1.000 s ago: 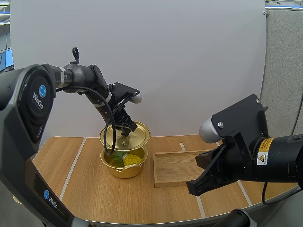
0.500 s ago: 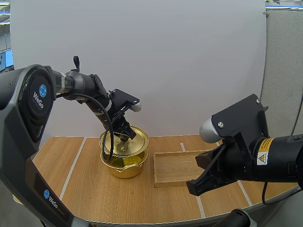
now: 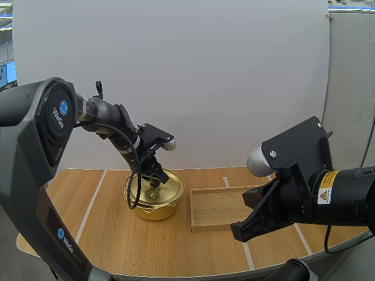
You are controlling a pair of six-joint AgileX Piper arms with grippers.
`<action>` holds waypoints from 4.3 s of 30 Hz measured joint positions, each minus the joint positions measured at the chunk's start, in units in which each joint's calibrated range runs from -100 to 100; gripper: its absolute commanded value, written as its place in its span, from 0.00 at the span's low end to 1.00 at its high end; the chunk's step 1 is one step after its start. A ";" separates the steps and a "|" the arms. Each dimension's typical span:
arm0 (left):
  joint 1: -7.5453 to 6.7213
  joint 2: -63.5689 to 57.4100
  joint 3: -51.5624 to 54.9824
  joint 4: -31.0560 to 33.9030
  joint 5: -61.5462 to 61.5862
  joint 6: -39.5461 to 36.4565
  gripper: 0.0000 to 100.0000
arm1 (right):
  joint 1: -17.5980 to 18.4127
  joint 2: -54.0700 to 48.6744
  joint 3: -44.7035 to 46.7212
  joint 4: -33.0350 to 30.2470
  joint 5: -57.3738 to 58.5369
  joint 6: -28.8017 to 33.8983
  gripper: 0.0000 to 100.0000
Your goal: Open the pot, put the pineapple inside, and close it
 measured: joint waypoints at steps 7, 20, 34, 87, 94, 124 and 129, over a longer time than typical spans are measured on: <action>0.00 0.67 0.00 -0.11 -0.74 0.27 0.00 | 0.00 0.00 0.00 0.00 0.00 0.00 0.00; 0.00 0.67 0.00 -0.11 -0.74 0.58 0.00 | 0.00 0.00 0.00 0.00 0.00 0.00 0.00; 0.00 0.67 0.00 0.45 -0.74 0.58 0.00 | 0.00 0.00 0.00 0.00 0.00 0.00 0.00; 1.50 2.63 -0.69 -3.15 5.84 2.54 1.00 | 0.00 0.00 0.00 0.00 0.00 0.00 0.00; 1.50 -2.24 -0.13 -2.67 8.43 2.54 1.00 | 0.00 0.00 0.00 0.00 0.00 0.00 0.00; 1.50 -51.02 -11.14 2.26 35.64 -5.19 1.00 | -0.48 0.00 0.00 0.00 0.00 0.00 0.00; 1.50 -57.49 -11.17 2.26 35.64 -6.97 1.00 | -0.82 0.00 0.00 0.00 0.00 0.00 0.00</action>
